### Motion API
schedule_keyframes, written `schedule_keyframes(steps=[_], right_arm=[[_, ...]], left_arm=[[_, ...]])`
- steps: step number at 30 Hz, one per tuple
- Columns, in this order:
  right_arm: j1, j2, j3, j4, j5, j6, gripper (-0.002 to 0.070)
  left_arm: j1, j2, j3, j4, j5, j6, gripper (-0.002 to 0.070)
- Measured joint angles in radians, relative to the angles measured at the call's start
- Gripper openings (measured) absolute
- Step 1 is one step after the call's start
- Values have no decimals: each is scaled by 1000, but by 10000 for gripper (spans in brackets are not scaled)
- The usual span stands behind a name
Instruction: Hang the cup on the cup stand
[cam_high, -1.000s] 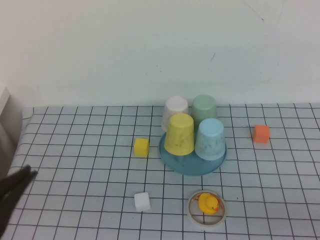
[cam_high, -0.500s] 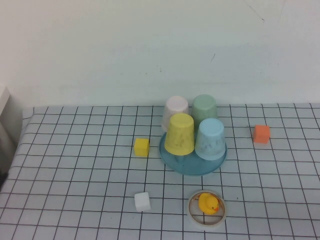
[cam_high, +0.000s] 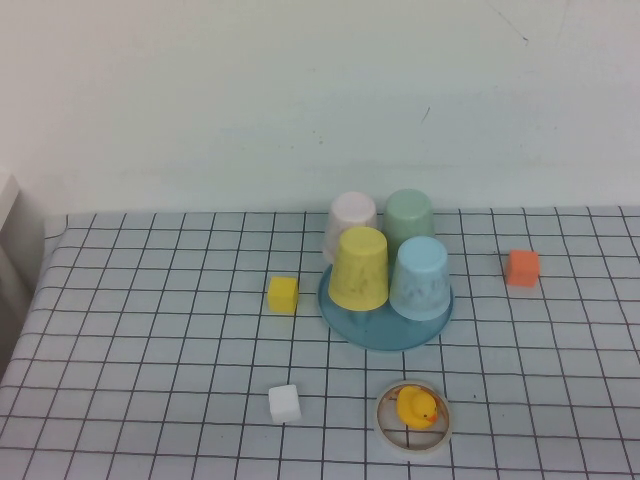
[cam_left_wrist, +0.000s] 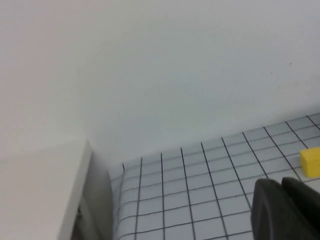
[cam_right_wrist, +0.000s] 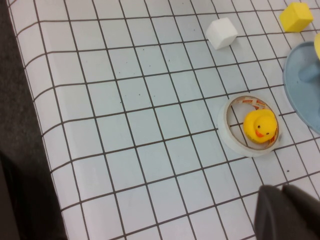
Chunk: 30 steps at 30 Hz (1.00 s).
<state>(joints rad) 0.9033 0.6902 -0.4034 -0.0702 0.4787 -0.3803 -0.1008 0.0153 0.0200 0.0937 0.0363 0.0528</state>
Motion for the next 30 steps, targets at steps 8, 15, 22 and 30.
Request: schedule_keyframes(steps=[8, 15, 22, 30], right_arm=[[0, 0, 0, 0, 0, 0, -1], [0, 0, 0, 0, 0, 0, -1], [0, 0, 0, 0, 0, 0, -1], [0, 0, 0, 0, 0, 0, -1]], left_arm=[[6, -25, -2, -135, 270, -47, -1], [6, -28, -2, -180, 276, 41, -1], [6, -28, -2, -187, 276, -3, -1], [6, -28, -2, -187, 276, -36, -1]])
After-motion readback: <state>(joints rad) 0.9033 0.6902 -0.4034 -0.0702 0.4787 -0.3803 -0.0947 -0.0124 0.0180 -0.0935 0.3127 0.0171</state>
